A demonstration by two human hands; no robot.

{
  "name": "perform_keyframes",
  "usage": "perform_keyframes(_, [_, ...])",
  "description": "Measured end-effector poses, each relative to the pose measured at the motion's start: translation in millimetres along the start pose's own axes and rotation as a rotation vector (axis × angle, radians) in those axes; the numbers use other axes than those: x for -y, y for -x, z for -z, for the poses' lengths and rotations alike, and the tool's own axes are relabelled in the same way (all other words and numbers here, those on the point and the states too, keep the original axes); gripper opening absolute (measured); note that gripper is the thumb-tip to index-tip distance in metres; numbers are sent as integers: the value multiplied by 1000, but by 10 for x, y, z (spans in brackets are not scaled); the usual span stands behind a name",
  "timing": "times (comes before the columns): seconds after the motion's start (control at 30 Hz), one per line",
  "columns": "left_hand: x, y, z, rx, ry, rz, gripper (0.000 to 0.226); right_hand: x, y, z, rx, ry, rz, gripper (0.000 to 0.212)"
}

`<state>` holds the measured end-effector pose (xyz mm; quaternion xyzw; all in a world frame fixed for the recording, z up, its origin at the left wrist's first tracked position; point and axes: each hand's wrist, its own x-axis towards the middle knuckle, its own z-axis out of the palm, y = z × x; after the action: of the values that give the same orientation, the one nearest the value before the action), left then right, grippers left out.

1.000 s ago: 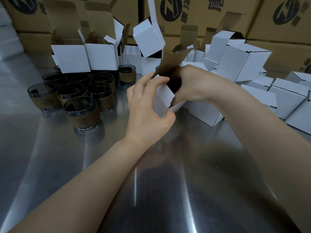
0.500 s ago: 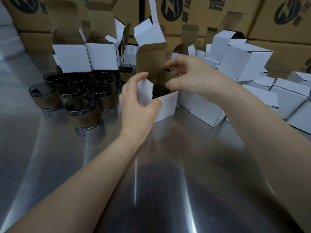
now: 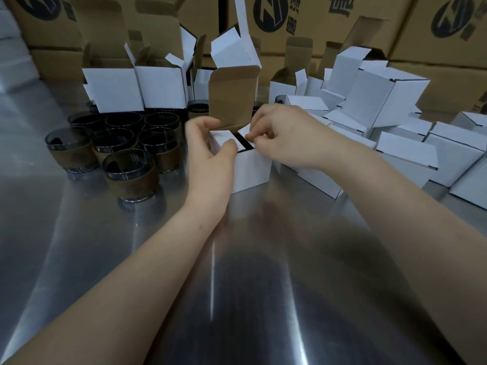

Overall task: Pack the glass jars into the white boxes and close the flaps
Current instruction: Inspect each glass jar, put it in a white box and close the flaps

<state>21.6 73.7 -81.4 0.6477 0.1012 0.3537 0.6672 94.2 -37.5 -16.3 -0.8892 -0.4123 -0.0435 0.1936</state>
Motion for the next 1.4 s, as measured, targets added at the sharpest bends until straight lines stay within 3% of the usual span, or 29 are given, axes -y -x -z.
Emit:
perform_keyframes(0.17, [-46,-4,40,61,51,-10,69,-56,18,24,-127,-245,-100,24])
perform_keyframes(0.27, [-68,-6,34,76,50,-29,58,-66,41,68,-110,-391,-143,44])
perform_keyframes(0.37, [-63,-1,28,45,23,-24,45,-63,47,140,-60,-448,-182,51])
perform_keyframes(0.57, [-22,-4,22,27,60,-28,26,-159,109,388,101,-634,-153,21])
perform_keyframes(0.87, [-9,-21,20,62,226,134,21,-153,81,272,-21,-382,-86,24])
perform_keyframes(0.93, [-12,-10,31,111,241,101,8,-142,71,236,-60,-333,-69,22])
perform_keyframes(1.1, [14,26,56,237,90,-32,22,-146,54,160,-101,-283,-38,21])
perform_keyframes(1.4, [11,12,54,261,-54,-7,24,-155,42,125,-115,-284,-4,18])
